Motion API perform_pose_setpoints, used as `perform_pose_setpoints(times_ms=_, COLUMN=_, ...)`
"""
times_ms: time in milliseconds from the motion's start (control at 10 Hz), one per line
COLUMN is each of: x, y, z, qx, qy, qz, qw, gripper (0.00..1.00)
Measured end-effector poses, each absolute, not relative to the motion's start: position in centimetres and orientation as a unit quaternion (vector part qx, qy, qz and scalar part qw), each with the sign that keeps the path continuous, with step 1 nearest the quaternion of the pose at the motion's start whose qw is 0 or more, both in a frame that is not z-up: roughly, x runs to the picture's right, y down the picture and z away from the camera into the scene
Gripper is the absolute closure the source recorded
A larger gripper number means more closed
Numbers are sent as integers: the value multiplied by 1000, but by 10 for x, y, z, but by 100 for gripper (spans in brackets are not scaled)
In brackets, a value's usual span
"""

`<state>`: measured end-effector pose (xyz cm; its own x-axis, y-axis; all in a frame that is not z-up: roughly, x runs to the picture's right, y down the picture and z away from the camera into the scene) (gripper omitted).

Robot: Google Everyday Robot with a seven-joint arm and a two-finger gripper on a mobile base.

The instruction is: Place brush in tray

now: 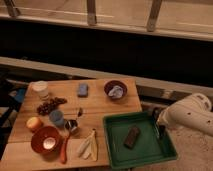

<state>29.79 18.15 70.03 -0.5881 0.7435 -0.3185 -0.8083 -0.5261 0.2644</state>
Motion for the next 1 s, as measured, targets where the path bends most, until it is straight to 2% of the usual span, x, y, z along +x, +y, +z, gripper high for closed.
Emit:
perform_pose_setpoints(times_ms=100, x=306, y=190, z=700, qx=-87, qy=206, qz=870, qw=440, gripper=96)
perform_pose_setpoints(times_ms=400, x=300, y=205, z=713, qx=-119, qy=227, qz=858, qw=446, gripper=68)
perform_pose_setpoints(times_ms=500, x=298, y=213, z=718, qx=-134, qy=237, qz=852, qw=448, gripper=55)
perform_pose_setpoints(times_ms=800, x=290, y=222, z=721, qx=-162, qy=241, qz=841, qw=456, gripper=28)
perform_pose_setpoints(times_ms=900, x=285, y=223, z=722, qx=-174, qy=237, qz=837, qw=462, gripper=23)
perform_pose_setpoints(times_ms=1000, x=283, y=223, z=723, qx=-178, qy=235, qz=835, qw=465, gripper=22)
